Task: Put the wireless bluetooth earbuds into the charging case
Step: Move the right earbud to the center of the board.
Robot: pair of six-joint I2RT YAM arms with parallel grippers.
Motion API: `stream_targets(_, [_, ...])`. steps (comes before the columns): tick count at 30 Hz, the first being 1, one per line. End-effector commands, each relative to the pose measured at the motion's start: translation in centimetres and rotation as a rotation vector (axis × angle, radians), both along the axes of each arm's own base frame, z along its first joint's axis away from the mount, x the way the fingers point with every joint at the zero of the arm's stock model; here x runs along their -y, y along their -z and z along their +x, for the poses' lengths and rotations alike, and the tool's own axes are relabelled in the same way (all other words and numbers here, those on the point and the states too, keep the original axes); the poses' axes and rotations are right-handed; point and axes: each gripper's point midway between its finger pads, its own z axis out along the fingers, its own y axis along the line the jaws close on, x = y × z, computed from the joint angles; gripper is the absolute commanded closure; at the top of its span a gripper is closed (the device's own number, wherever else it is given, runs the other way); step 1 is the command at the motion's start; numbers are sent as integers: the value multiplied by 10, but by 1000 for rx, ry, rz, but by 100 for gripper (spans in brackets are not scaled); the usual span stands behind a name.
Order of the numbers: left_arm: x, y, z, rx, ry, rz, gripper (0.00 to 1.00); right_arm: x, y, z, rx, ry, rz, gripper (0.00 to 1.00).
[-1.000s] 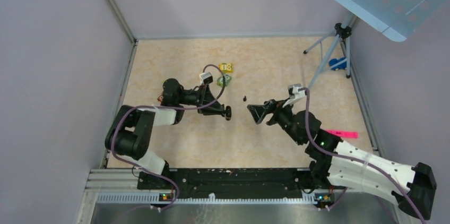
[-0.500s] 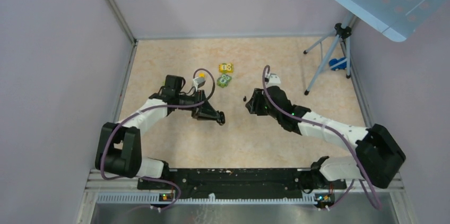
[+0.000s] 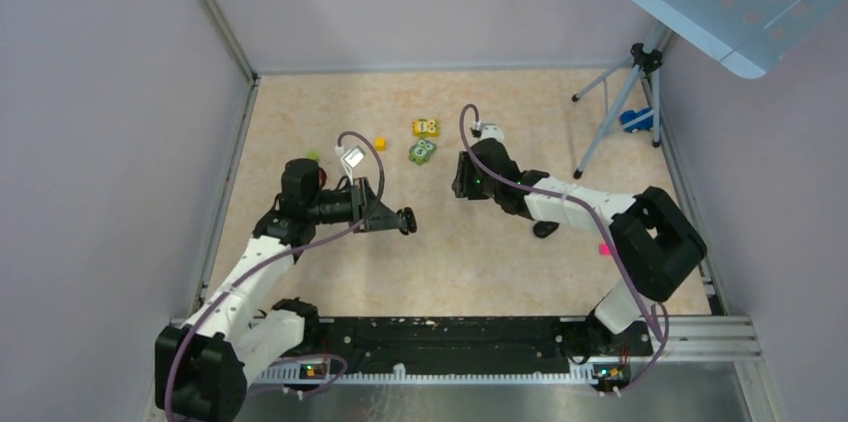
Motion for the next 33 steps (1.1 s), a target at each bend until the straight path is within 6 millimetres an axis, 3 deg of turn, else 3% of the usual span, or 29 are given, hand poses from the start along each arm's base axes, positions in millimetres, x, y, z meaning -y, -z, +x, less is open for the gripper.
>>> stream_targets(1, [0,5,-1,45,36,8,100,-4,-1,20,4,6,-32,61])
stream_targets(11, [-8,23,-5,37,-1,93,100,-6,21,37,-20,27,-103,58])
stream_targets(23, [-6,23,0,37,16,89,100,2,46,45,-57,72,-194,61])
stream_targets(33, [-7,16,-5,88,44,92,100,-6,60,49,-76,46,-209,62])
